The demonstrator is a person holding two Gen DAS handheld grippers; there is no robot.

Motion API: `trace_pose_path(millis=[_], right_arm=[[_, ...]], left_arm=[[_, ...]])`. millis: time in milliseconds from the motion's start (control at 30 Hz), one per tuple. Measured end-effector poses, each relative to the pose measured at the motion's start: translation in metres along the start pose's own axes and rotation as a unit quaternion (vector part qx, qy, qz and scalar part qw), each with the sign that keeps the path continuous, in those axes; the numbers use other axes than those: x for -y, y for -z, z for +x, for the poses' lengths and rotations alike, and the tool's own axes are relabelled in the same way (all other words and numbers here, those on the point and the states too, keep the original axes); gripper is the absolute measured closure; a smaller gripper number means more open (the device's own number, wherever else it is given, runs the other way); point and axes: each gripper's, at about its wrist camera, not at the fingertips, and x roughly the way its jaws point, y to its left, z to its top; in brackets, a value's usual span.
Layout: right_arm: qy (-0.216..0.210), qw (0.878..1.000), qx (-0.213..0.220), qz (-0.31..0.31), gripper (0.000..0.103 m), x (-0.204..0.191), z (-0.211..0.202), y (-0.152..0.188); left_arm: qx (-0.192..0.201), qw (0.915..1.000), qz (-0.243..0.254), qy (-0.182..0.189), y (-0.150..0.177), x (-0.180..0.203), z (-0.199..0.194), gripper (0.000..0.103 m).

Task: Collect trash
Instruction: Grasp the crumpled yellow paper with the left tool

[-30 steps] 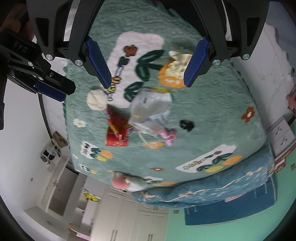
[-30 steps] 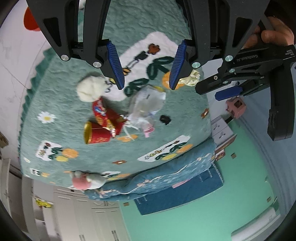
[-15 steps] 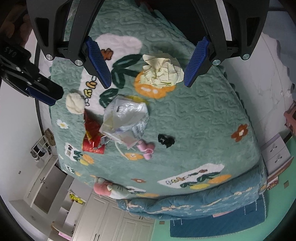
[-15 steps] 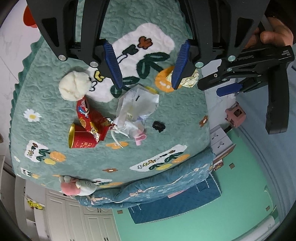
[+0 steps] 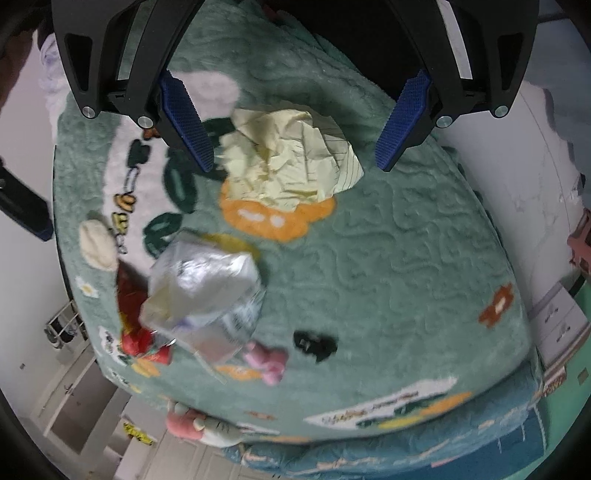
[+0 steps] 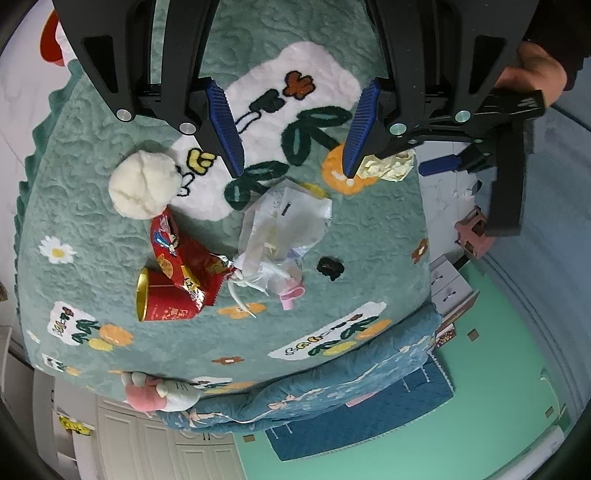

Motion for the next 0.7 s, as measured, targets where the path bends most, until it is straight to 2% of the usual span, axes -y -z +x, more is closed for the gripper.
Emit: trace_pose_path(millis=[167,200,233,333,433,633,700], right_arm=[[0.004,1.000,-0.007,0.007,0.047,0.007,0.007,0.001],[0.004,1.000,-0.009,0.008,0.047,0.008,0.009,0.001],[0.005,1.000,-0.010,0.008,0.047,0.009,0.010,0.001],[0.007,1.000,-0.015,0.011,0.047,0.011,0.015,0.001],[0.007,1.000,-0.018,0.010,0.047,0.012,0.021,-0.001],[0.010,1.000,-0.018,0.008,0.047,0.012,0.040,-0.015],[0.013,1.000,-0.018,0.009,0.039,0.014,0.049,-0.022]], left_arm=[[-0.013,0.9996,-0.020,0.015,0.003,-0.009,0.016,0.015],[-0.012,0.9995,-0.021,0.018,0.003,-0.010,0.016,0.021],[-0.013,0.9994,-0.021,0.025,0.003,-0.010,0.017,0.033],[-0.018,0.9991,-0.026,0.030,0.002,-0.012,0.021,0.049],[-0.013,0.9986,-0.028,0.043,0.000,-0.013,0.018,0.059],[0.016,0.9984,-0.027,0.046,-0.013,-0.015,0.002,0.061],[0.021,0.9982,-0.027,0.049,-0.019,-0.014,0.001,0.061]])
